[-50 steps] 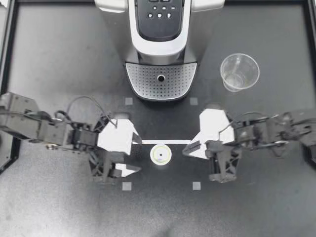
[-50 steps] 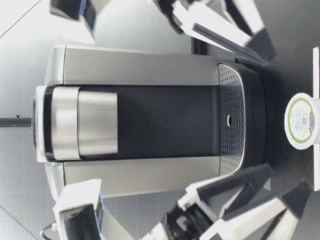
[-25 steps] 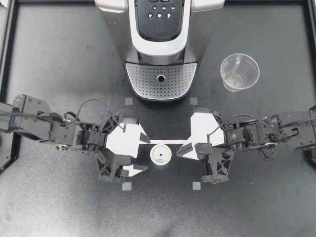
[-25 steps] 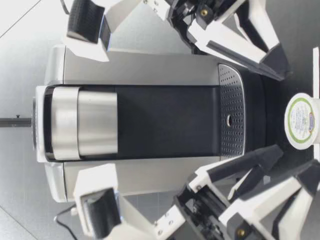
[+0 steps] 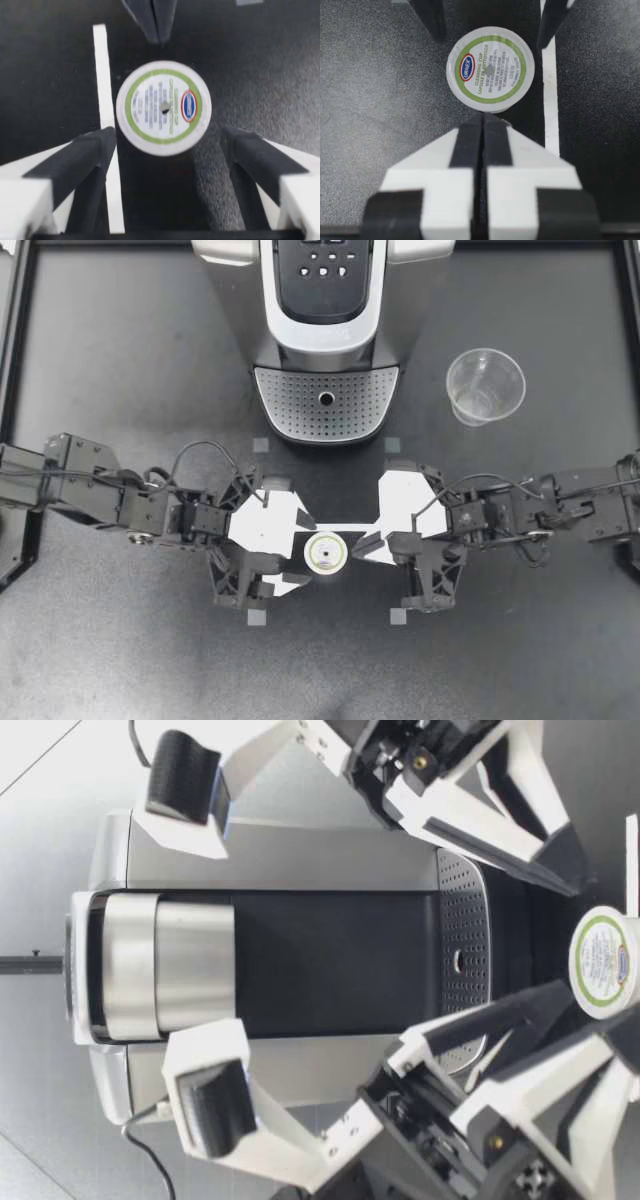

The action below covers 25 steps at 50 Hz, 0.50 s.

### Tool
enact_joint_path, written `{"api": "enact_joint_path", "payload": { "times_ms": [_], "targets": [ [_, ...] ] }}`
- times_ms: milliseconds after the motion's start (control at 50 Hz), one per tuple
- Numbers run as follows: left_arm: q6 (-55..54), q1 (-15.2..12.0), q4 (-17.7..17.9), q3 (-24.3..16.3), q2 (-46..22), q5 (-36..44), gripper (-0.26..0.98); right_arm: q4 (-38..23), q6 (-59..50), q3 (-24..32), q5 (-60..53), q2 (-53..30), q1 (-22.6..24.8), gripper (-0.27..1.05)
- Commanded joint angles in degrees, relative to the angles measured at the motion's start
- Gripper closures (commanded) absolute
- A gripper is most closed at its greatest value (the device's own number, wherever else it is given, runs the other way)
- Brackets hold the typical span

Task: Place the coffee capsule inside the capsule container, then place the cup onto the center of the cup tray, then push the 'Hot Water' and 'Travel Mug' buttons.

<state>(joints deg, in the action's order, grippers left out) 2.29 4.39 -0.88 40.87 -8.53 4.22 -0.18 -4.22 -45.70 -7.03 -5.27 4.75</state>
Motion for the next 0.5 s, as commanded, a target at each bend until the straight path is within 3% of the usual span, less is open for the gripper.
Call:
{"api": "enact_joint_path", "payload": {
  "times_ms": [0, 480],
  "targets": [
    [0.0, -0.4, -0.1, -1.7, 0.4, 0.5, -0.03, -0.2, 0.1, 1.4, -0.6, 0.4, 0.3, 0.69],
    [0.7, -0.8, -0.1, -4.3, -2.3, 0.1, -0.03, -0.5, 0.3, 2.2, -0.6, -0.8, 0.3, 0.69]
  ]
}}
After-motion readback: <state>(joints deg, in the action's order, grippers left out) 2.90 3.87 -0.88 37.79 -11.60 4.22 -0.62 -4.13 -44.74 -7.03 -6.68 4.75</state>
